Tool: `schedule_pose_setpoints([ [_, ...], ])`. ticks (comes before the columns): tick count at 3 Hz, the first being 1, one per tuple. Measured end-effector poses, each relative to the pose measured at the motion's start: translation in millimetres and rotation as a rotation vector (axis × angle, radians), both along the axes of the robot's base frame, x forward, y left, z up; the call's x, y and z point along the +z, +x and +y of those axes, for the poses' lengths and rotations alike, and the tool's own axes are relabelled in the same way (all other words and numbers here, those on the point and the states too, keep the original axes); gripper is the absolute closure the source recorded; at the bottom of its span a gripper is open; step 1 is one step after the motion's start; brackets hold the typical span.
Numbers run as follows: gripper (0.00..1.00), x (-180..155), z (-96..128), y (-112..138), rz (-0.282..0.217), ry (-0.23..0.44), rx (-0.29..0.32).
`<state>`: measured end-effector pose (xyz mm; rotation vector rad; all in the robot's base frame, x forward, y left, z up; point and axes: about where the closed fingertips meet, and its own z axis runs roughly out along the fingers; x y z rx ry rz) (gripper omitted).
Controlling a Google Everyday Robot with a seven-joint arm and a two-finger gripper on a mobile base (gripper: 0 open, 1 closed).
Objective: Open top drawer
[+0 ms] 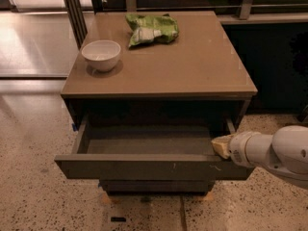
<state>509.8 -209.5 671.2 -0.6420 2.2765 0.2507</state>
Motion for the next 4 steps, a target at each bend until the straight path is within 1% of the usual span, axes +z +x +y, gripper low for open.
schedule_pose_setpoints([
  [1,1.0,0,0,0,-0.001,-0.001,0.001],
  [2,1.0,-7,8,-15,0.019,0.021,0.02],
  [3,1.0,-6,9,-16,0.02,0.022,0.022],
  [4,1.0,-10,12,-32,0.033,0.049,0.022],
])
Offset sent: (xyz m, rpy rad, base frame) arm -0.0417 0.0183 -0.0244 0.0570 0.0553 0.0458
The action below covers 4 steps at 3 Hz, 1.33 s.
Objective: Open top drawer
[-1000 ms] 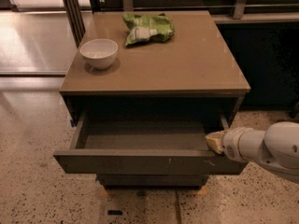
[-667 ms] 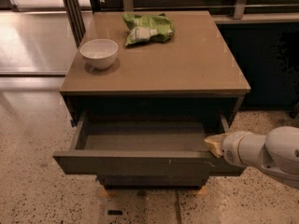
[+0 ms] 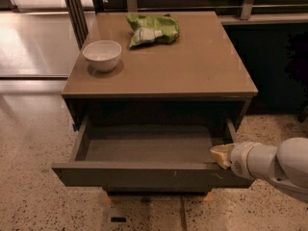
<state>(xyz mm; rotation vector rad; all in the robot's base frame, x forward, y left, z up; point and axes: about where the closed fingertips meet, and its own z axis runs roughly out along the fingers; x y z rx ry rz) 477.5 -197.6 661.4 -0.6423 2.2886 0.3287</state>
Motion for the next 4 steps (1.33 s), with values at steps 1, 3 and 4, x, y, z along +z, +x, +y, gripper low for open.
schedule_pose_setpoints([
  [1,1.0,2,0,1,0.0,0.0,0.0],
  [3,1.0,-1,6,-12,0.02,0.026,0.016],
  [4,1.0,24,12,-11,-0.056,0.001,0.048],
])
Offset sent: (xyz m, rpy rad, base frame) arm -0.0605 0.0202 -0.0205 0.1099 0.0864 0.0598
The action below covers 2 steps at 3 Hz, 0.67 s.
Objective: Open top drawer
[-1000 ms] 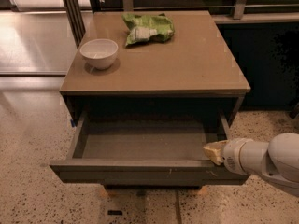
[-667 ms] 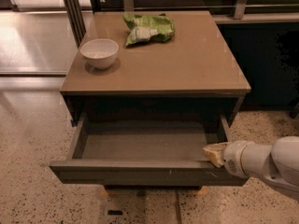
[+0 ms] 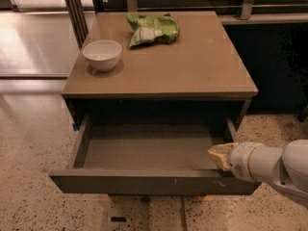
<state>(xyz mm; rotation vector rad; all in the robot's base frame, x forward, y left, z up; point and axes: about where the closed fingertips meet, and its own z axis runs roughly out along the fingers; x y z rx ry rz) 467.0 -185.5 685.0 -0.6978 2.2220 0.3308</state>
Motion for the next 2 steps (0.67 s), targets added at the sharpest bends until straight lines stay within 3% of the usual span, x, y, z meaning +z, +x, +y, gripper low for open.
schedule_pose_setpoints([
  [1,1.0,55.1,11.0,10.1,-0.172,-0.056,0.047],
  [2,0.82,56.4,14.6,7.8,-0.193,-0.08,0.077],
])
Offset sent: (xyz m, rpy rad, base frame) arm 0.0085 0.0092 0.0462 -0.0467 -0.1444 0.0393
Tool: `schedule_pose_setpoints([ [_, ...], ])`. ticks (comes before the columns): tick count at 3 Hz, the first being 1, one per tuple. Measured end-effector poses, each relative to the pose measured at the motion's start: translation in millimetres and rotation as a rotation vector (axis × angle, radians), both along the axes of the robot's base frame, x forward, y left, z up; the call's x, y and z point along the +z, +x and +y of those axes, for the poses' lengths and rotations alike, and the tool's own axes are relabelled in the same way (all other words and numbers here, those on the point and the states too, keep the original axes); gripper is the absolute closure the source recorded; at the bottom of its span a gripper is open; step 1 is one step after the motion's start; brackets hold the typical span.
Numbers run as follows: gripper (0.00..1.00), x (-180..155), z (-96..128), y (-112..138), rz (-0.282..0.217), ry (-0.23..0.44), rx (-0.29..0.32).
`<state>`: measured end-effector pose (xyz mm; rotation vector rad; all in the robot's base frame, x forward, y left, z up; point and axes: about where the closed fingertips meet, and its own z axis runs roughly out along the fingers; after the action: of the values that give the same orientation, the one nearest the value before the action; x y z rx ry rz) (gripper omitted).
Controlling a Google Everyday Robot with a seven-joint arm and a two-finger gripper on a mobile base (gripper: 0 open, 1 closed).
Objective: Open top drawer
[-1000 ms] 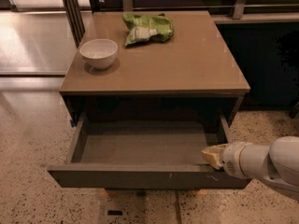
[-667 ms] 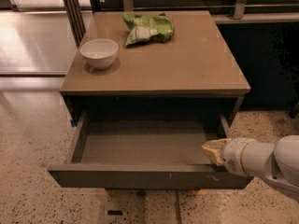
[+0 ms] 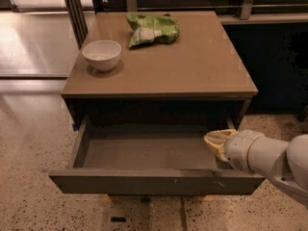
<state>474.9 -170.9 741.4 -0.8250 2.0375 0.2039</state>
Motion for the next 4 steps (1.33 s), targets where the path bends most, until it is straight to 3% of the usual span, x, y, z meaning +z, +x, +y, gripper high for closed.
schedule_pose_setpoints([
  [3,0.12,-0.1,-0.1,0.0,0.001,0.001,-0.001],
  [4,0.0,0.0,-0.1,0.0,0.001,0.001,-0.001],
])
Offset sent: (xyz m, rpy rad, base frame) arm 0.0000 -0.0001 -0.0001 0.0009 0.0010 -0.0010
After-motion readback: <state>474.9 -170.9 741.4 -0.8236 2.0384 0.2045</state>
